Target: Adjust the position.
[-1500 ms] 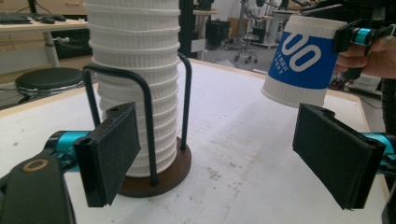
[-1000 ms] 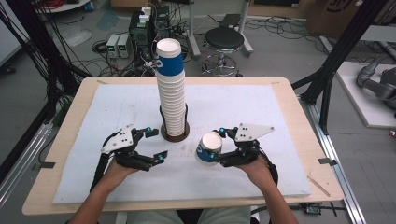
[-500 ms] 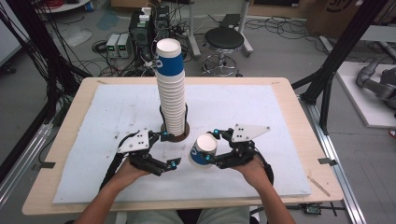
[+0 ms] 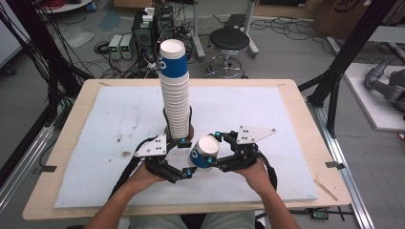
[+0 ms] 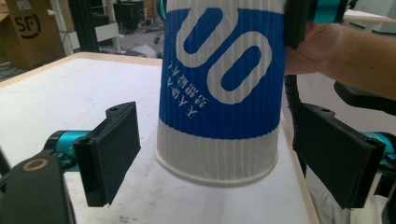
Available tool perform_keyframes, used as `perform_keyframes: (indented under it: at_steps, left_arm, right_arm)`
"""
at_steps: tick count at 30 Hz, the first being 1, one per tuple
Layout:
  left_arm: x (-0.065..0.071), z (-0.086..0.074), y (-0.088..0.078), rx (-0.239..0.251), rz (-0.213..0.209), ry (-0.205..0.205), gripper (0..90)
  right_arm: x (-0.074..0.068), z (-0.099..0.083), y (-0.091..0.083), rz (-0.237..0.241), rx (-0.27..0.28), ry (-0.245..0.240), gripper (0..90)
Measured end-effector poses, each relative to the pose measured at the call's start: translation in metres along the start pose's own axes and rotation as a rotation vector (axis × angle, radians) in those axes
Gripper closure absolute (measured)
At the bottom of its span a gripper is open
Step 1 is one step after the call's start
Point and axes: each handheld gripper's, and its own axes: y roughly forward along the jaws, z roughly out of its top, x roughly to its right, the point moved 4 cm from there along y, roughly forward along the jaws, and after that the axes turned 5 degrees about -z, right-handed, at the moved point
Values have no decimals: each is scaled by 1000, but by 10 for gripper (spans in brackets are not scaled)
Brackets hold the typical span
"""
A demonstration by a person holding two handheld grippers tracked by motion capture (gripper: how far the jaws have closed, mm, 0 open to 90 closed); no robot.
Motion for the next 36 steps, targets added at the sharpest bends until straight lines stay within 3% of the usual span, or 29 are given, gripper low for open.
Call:
perform_keyframes:
  at_steps: [10,17,32,34,36]
  left_arm:
    - [-1,-6,9,-14,-20,-26,169]
    - [-1,-6,6,-9,-30,1,284]
    - [-1,-4,1,-24,-30,6,326]
    - [-1,-4,0,-35,-37,-1,326]
    - [-1,-4,-1,-39,-35,-1,329]
  right_arm:
    - [-2,0,2,18,8,10,306]
    - [-2,0,2,15,6,7,315]
    - [-1,0,4,20,10,38,307]
    - [-1,2,4,19,16,52,198]
    - [1,3,3,4,7,59,174]
